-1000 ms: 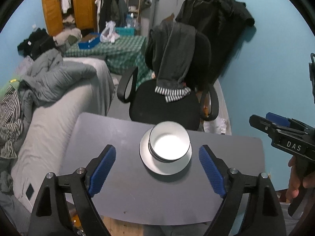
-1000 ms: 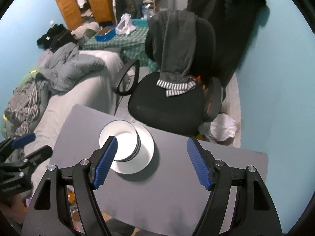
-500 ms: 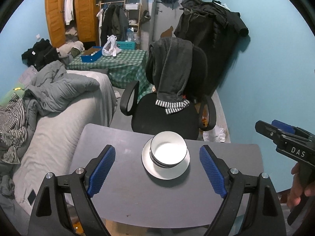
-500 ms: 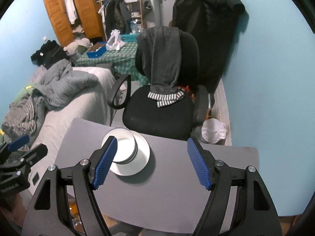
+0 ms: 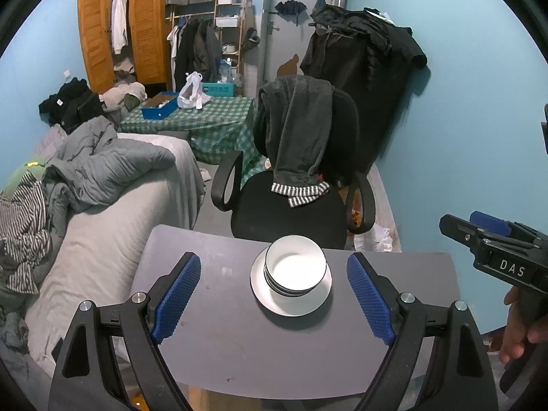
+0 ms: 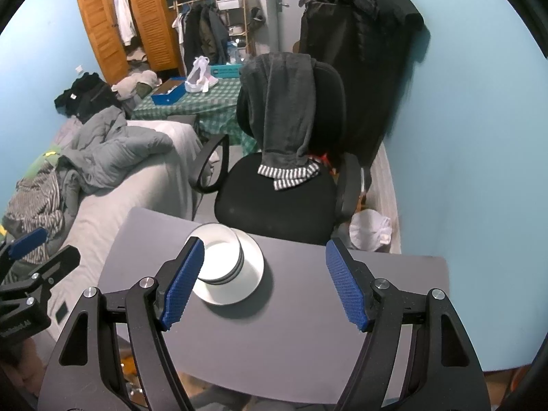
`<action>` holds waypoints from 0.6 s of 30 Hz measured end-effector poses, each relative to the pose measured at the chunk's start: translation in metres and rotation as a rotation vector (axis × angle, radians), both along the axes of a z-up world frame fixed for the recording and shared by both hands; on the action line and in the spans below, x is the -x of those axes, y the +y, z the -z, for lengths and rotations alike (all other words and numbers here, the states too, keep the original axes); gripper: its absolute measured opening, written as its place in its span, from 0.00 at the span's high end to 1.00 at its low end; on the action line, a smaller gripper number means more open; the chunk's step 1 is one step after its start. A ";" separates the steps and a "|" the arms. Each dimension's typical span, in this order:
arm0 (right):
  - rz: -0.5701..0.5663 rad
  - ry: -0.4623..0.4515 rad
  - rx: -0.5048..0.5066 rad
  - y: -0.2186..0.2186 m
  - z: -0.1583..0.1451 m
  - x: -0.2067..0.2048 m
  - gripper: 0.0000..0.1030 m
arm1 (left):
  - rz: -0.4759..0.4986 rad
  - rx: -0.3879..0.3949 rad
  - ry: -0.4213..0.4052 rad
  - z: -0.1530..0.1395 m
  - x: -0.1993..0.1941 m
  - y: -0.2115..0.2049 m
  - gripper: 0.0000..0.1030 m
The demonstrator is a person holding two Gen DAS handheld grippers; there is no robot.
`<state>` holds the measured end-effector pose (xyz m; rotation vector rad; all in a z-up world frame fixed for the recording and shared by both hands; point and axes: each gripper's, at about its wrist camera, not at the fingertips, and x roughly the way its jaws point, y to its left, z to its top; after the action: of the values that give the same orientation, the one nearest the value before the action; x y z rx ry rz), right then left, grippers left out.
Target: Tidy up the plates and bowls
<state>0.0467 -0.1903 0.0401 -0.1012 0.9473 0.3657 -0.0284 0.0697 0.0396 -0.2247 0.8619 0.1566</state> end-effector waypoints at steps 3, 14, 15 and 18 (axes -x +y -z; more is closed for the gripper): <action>0.000 0.002 -0.001 0.000 0.001 0.000 0.29 | -0.006 0.015 -0.001 -0.001 -0.001 0.003 0.14; 0.000 0.005 -0.002 0.000 -0.001 -0.001 0.29 | -0.006 0.007 -0.010 -0.001 -0.007 0.006 0.14; 0.000 0.005 -0.001 0.000 0.000 -0.001 0.29 | -0.006 0.011 -0.010 0.000 -0.007 0.006 0.14; -0.001 0.007 0.000 0.001 -0.001 -0.001 0.29 | -0.009 0.019 -0.003 0.001 -0.009 0.008 0.14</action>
<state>0.0480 -0.1897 0.0414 -0.1006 0.9542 0.3666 -0.0190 0.0775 0.0386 -0.2462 0.8599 0.1566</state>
